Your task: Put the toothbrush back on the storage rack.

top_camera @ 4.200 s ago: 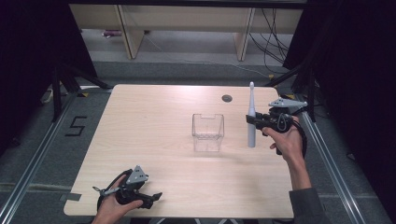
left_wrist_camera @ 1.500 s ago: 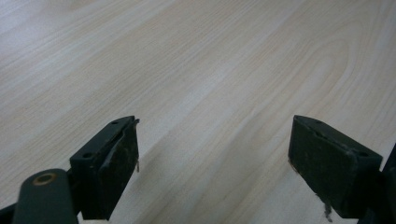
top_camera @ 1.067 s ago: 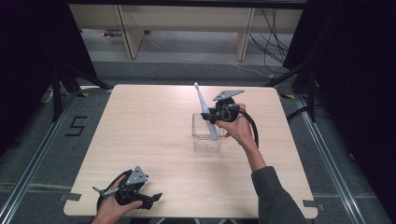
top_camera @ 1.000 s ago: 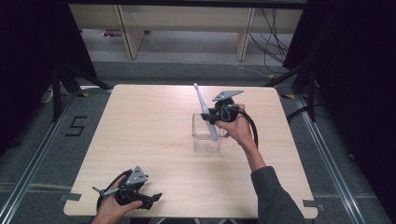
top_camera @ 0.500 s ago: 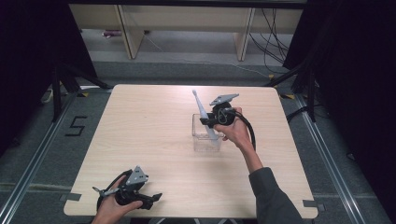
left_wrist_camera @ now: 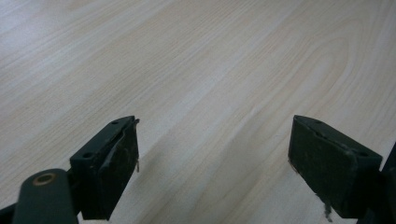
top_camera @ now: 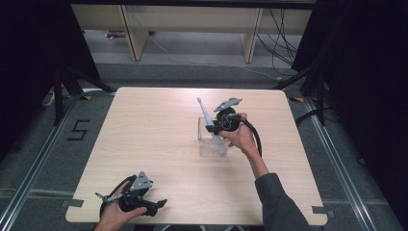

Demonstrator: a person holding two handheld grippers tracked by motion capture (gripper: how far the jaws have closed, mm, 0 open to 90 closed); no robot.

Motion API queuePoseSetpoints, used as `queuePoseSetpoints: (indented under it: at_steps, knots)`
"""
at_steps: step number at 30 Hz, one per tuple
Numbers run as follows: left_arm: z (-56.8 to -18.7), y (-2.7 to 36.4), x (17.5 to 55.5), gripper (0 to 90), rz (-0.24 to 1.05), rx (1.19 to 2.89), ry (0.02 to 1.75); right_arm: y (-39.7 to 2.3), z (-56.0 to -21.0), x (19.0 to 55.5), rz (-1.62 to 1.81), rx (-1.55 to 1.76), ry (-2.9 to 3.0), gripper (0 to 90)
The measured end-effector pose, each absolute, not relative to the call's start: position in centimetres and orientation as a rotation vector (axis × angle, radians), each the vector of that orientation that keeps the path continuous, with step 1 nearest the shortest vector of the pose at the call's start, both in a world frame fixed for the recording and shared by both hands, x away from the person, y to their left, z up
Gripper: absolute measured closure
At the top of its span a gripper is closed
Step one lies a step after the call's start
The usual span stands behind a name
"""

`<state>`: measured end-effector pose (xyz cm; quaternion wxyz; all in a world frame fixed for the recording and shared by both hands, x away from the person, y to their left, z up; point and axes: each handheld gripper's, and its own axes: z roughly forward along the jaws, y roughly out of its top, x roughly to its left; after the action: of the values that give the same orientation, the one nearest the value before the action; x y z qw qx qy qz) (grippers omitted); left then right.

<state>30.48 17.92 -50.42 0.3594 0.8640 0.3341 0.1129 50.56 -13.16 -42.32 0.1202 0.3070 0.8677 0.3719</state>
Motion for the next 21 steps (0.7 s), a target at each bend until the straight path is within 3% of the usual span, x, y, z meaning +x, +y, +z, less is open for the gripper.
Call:
queuePoseSetpoints:
  at_steps: [21]
  knots:
    - [-50.41,17.99,30.49,15.5,0.292,2.226,0.864,-12.48,-42.52,50.76,1.006,0.932,2.578,66.4]
